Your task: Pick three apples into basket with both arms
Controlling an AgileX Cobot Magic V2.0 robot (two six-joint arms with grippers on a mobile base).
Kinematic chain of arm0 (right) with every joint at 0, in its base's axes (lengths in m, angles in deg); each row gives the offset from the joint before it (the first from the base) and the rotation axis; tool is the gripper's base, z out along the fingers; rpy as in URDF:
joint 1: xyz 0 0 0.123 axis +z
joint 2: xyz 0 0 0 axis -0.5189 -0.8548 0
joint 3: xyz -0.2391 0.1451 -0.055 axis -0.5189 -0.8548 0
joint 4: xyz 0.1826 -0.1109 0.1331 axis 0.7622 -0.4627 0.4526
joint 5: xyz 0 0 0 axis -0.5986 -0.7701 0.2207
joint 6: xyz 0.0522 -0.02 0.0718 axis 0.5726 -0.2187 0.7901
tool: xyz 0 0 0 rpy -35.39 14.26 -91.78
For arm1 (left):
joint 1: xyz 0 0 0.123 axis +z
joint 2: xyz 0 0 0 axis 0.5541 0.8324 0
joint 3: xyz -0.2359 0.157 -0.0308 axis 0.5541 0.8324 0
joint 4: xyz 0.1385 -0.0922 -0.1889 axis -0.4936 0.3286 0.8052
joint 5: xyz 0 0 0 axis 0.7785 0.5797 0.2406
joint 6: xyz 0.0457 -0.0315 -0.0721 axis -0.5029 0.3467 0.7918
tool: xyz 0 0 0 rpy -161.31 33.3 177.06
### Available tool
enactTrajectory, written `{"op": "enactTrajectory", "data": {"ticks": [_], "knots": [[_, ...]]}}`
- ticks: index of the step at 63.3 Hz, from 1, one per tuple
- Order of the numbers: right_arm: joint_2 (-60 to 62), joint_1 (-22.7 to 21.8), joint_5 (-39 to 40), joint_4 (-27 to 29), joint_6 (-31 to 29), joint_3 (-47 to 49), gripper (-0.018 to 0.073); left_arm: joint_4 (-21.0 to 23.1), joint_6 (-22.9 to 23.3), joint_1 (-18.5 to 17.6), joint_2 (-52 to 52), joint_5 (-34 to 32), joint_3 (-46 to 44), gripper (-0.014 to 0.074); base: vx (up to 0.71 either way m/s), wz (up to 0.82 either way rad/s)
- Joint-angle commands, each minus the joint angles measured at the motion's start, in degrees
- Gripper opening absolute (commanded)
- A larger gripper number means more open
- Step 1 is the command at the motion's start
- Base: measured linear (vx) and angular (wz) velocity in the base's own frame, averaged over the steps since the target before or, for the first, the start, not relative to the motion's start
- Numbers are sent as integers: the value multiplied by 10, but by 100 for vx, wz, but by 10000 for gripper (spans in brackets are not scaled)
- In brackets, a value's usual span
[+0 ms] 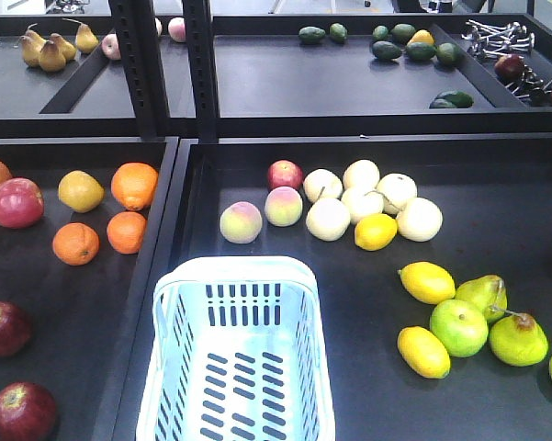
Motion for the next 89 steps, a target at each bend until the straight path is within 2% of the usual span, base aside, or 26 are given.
{"op": "enactTrajectory", "data": {"ticks": [1, 7, 16, 25, 32, 37, 45, 47, 50, 54, 58, 66, 81, 89], "knots": [[8, 0, 45, -7, -6, -8, -9, 3, -48, -6, 72, 27, -82, -6, 0, 0], [8, 0, 45, -7, -6, -8, -9, 2, -48, -7, 115, 45, -118, -6, 0, 0], [8, 0, 45, -7, -6, -8, -9, 2, -49, -7, 146, 45, -122, 10, 0, 0], [8, 0, 45, -7, -6, -8, -9, 2, -49, -7, 152, 50, -121, 106, 0, 0], [8, 0, 45, -7, -6, -8, -9, 2, -49, -7, 151, 51, -121, 269, 0, 0], [8, 0, 45, -7, -6, -8, -9, 0, -49, -7, 151, 62, -121, 446, 0, 0], [8, 0, 45, -7, -6, -8, -9, -1, -40, -7, 151, 70, -121, 677, 0, 0], [8, 0, 45, -7, -6, -8, -9, -2, -40, -7, 151, 67, -121, 724, 0, 0], [8, 0, 45, -7, -6, -8, -9, -2, -45, -7, 151, 61, -121, 734, 0, 0], [8, 0, 45, -7, -6, -8, -9, 5, -79, -7, 158, 53, -122, 727, 0, 0], [8, 0, 45, -7, -6, -8, -9, 22, -136, -15, 170, 53, -124, 720, 0, 0], [8, 0, 45, -7, -6, -8, -9, 65, -230, -48, 207, 54, -137, 712, 0, 0], [8, 0, 45, -7, -6, -8, -9, 77, -356, -139, 308, 65, -198, 698, 0, 0], [8, 0, 45, -7, -6, -8, -9, 76, -410, -205, 373, 66, -235, 696, 0, 0]]}}
